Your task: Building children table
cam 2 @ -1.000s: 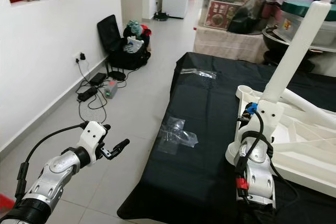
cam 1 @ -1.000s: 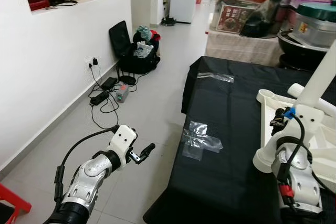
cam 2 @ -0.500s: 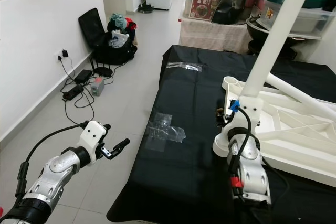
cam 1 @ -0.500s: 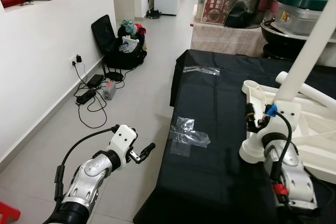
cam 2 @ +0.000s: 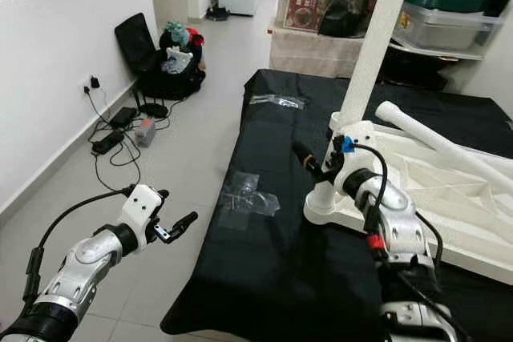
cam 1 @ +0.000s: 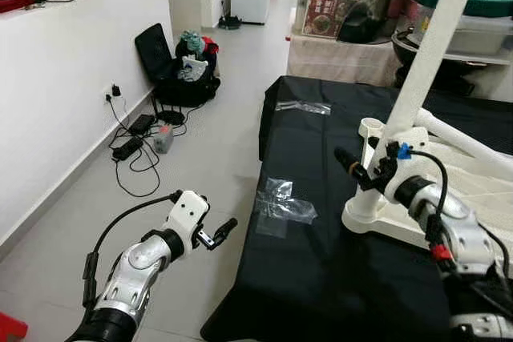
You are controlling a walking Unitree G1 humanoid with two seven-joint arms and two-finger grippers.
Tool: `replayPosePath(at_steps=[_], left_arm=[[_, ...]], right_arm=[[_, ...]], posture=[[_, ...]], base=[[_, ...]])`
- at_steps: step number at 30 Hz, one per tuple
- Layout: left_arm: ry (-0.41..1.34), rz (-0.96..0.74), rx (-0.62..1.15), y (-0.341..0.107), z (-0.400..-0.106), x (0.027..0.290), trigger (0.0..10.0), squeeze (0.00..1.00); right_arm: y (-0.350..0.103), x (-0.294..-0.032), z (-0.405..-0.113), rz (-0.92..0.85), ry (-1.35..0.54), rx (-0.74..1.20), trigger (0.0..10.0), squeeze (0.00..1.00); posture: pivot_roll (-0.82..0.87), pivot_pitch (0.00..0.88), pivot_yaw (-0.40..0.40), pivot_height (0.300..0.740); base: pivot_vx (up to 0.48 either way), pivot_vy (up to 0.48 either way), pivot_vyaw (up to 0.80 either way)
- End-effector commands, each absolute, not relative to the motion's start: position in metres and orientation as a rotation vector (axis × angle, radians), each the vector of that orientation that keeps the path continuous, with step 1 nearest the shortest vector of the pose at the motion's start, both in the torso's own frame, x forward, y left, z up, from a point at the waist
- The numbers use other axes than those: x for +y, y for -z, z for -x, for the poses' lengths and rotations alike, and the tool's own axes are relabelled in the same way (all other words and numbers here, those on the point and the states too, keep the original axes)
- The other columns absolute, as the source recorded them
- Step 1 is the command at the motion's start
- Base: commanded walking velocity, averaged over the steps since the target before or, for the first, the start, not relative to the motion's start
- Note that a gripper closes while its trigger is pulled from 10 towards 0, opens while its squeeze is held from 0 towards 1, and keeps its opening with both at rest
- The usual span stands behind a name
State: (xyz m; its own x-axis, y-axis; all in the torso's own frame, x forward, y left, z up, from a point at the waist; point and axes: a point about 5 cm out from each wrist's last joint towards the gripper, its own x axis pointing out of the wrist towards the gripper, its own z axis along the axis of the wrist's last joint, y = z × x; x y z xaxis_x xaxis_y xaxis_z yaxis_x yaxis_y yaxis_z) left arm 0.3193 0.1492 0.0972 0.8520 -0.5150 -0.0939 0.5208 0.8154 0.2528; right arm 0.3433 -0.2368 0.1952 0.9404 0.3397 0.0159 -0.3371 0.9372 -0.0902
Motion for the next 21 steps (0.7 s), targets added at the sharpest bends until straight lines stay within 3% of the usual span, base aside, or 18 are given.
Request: replayPosePath(at_steps=[1, 2, 3, 4, 8, 9, 21], left_arm=[[0.550, -0.288, 0.024, -0.096, -0.318, 0.152, 10.0, 0.00], [0.550, -0.288, 0.024, -0.096, -0.318, 0.152, 10.0, 0.00], [0.551, -0.289, 0.024, -0.096, -0.318, 0.152, 10.0, 0.00], [0.552, -0.289, 0.023, -0.096, -0.318, 0.152, 10.0, 0.00], [0.554, -0.290, 0.021, -0.097, -0.319, 0.152, 10.0, 0.00], [0.558, -0.292, 0.020, -0.098, -0.319, 0.152, 10.0, 0.00], [0.566, -0.287, 0.018, -0.098, -0.319, 0.149, 10.0, 0.00]], right_arm=[[-0.190, -0.234, -0.345, 0.077, -0.389, -0.013, 6.9, 0.00], [-0.190, -0.234, -0.345, 0.077, -0.389, -0.013, 6.9, 0.00], [-0.188, -0.235, -0.346, 0.069, -0.399, -0.004, 5.3, 0.00], [-0.186, -0.235, -0.346, 0.058, -0.411, 0.003, 4.6, 0.00], [-0.185, -0.236, -0.346, 0.057, -0.448, 0.008, 4.6, 0.00], [-0.189, -0.235, -0.343, 0.071, -0.534, 0.001, 10.0, 0.00], [-0.209, -0.221, -0.338, 0.104, -0.873, -0.040, 10.0, 0.00]], posture=[[0.08, 0.000, -0.077, 0.740], [0.08, 0.000, -0.077, 0.740], [0.08, 0.000, -0.077, 0.740], [0.08, 0.000, -0.075, 0.740], [0.08, 0.000, -0.072, 0.740], [0.08, 0.000, -0.070, 0.740], [0.08, 0.000, -0.076, 0.740]], base=[[0.000, 0.000, 0.00], [0.000, 0.000, 0.00], [0.000, 0.000, 0.00], [0.000, 0.000, 0.00], [0.000, 0.000, 0.00], [0.000, 0.000, 0.00], [0.000, 0.000, 0.00]])
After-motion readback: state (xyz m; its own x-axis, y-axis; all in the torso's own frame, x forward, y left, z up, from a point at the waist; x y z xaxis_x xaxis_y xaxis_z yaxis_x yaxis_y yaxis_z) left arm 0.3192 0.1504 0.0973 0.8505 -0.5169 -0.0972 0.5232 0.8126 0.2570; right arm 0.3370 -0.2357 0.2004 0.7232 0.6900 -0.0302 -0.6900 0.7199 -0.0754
